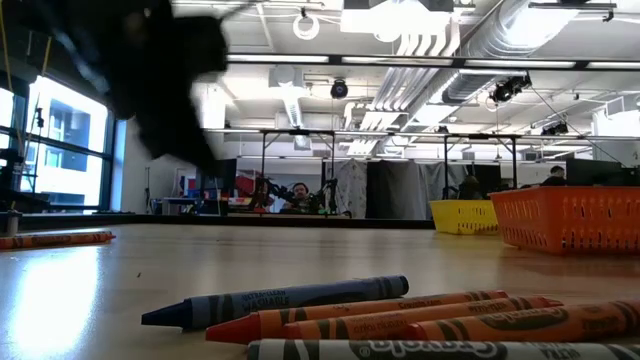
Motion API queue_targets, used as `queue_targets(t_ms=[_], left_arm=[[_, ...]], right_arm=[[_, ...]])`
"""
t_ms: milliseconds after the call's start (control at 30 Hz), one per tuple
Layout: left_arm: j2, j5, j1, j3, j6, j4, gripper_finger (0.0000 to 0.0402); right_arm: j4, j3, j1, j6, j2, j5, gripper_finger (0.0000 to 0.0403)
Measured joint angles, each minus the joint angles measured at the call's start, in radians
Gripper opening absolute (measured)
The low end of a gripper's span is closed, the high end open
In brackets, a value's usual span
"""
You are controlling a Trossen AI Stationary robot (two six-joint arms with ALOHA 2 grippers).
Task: Sort crayons
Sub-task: Put the gray crayon into the red bin
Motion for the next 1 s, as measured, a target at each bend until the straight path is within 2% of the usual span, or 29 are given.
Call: queue_targets(t_ms=[167, 333, 633, 867, 1000], left_arm=[[0.000, 0.147, -0.040, 0.000, -0.223, -0.313, 0.0108], [0.000, 0.209, -0.090, 0.000, -0.338, -0.458, 0.0108], [0.001, 0.118, -0.116, 0.025, -0.336, -0.497, 0.0108], [0.001, 0.006, -0.116, 0.125, -0.334, -0.736, 0.0108], [0.001, -0.010, -0.116, 0.134, -0.357, -0.786, 0.0108]], right_arm=[[0.040, 0.001, 0.013, -0.068, 0.000, 0.042, 0.0051], [0.006, 0.001, -0.002, -0.056, 0.000, 0.056, 0.0051], [-0.004, 0.001, -0.043, -0.057, 0.000, 0.049, 0.0051], [-0.028, 0.001, -0.056, -0.057, 0.000, 0.045, 0.0051], [-0.030, 0.001, -0.055, -0.057, 0.000, 0.042, 0.0051]])
